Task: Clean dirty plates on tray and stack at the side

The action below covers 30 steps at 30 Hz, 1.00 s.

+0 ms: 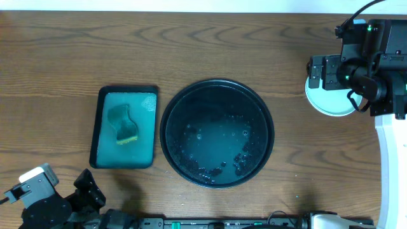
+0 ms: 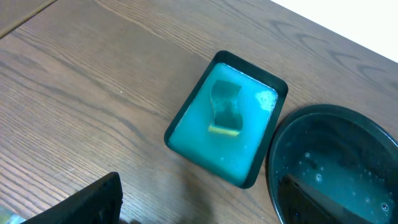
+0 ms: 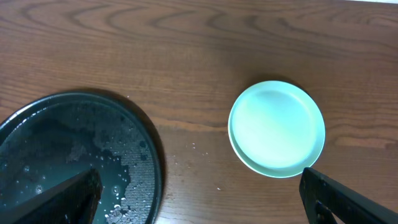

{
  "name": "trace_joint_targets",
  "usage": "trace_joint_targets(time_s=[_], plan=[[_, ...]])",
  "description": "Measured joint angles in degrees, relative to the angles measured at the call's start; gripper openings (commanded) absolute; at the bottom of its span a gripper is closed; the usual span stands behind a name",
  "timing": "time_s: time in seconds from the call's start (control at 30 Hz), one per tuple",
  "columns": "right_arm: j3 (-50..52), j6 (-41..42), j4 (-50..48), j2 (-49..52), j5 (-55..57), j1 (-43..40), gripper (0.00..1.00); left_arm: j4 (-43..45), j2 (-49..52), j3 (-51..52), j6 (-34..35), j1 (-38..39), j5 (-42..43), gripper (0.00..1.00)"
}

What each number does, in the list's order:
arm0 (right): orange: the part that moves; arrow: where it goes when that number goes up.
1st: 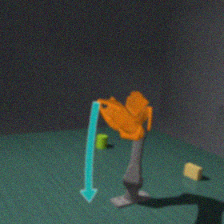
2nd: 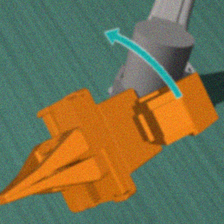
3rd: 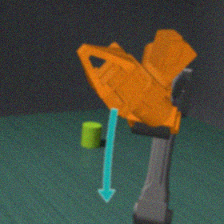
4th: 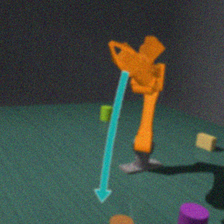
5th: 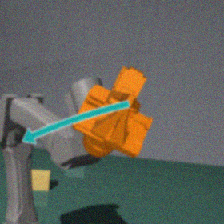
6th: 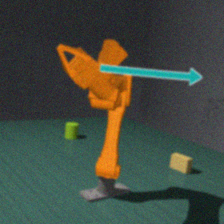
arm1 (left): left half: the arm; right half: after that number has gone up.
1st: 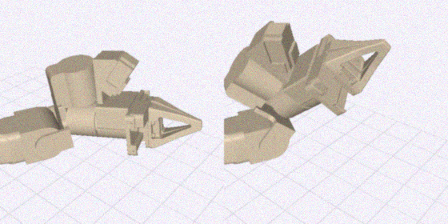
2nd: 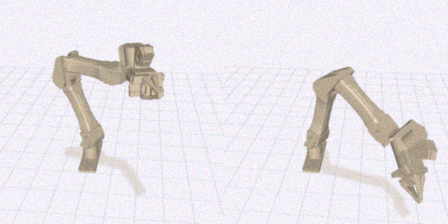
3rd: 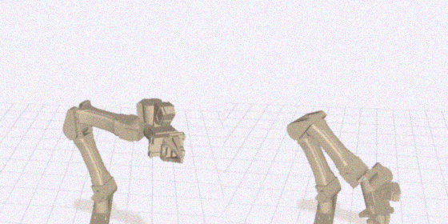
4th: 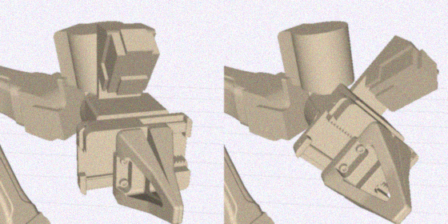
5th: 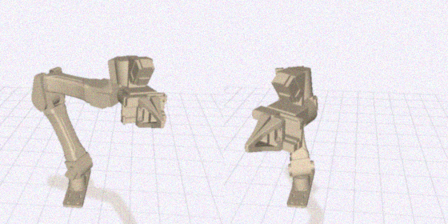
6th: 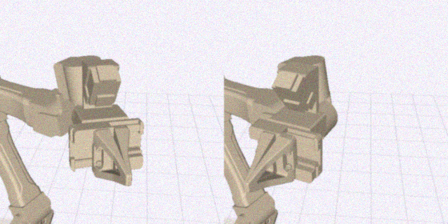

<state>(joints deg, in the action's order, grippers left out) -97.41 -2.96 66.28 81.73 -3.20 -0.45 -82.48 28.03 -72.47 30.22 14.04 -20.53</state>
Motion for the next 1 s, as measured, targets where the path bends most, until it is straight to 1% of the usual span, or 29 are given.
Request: trace_joint_targets(time_s=[0.33,0.5,0.6,0.67,0.8,0.9,1.0], plan=[[0.02,0.02,0.04,-1.36,0.00,0.00,0.99,-0.02,0.00,0.00,0.00,0.00,0.00,0.80],[0.11,1.49,-0.37,-8.24,-0.98,0.00,0.99,-0.02,0.00,0.00,0.02,0.00,0.00,0.80],[2.12,3.37,-3.39,-15.34,-1.40,0.00,0.99,-0.04,0.00,0.00,0.02,0.00,0.00,0.80],[5.66,4.44,-6.71,-20.72,-1.62,0.00,0.99,-0.02,0.00,0.00,0.02,0.00,0.00,0.80],[17.38,5.64,-15.15,-32.72,-2.43,0.00,0.99,-0.04,0.00,0.00,0.02,0.00,-0.04,0.80],[28.55,6.01,-21.84,-42.45,-3.39,0.00,0.99,-0.04,0.00,0.00,0.00,0.00,-0.28,0.80],[37.99,6.29,-26.51,-50.66,-4.57,0.00,0.99,-0.04,0.02,0.02,0.02,0.00,-0.44,0.80]])
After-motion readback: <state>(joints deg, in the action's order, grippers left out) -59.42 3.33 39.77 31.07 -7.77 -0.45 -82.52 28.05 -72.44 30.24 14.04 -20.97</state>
